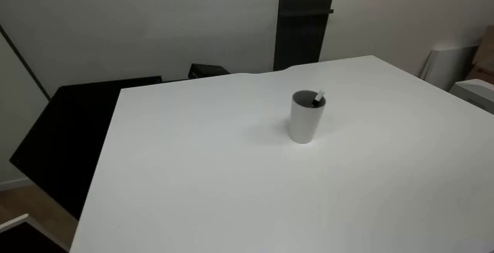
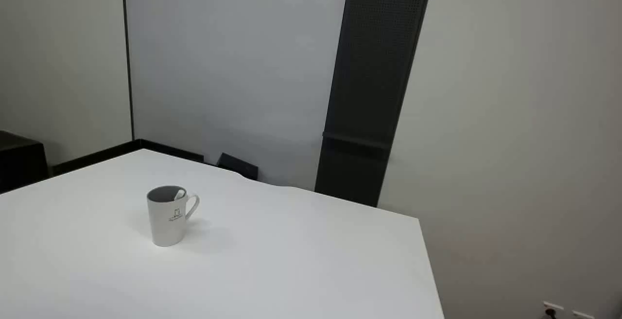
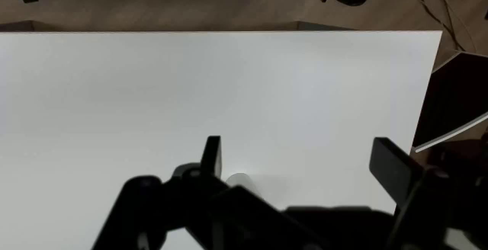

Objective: Put the marker on the table

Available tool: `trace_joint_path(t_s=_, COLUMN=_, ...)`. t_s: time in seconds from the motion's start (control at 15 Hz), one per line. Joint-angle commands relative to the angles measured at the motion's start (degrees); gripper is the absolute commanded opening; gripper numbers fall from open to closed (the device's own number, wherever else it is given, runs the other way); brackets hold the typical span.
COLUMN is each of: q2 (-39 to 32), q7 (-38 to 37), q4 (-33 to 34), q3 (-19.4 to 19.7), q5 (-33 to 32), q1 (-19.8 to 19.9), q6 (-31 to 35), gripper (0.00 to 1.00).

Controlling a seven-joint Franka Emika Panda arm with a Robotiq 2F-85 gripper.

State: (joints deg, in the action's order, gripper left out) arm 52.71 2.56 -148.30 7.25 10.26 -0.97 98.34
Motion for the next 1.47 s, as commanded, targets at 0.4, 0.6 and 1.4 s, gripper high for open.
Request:
trace_joint_path(t_s=0.4, q2=-0.18, q7=0.71, q4=0.17, q3=-0.75, q5=0.63, q1=1.12, q6=-0.27, gripper=1.00)
trace_joint_path(t_s=0.6, q2=-0.18, q7=0.71, q4=0.17, q3=-0.75, q5=0.63, q1=1.12, q6=-0.27, gripper=1.00)
trace_joint_path(t_s=1.4, q2=-14.92, q7=7.11, q4=3.45, q3=0.99, q5=0.05, q1=0.88, q6=13.83, gripper=1.00)
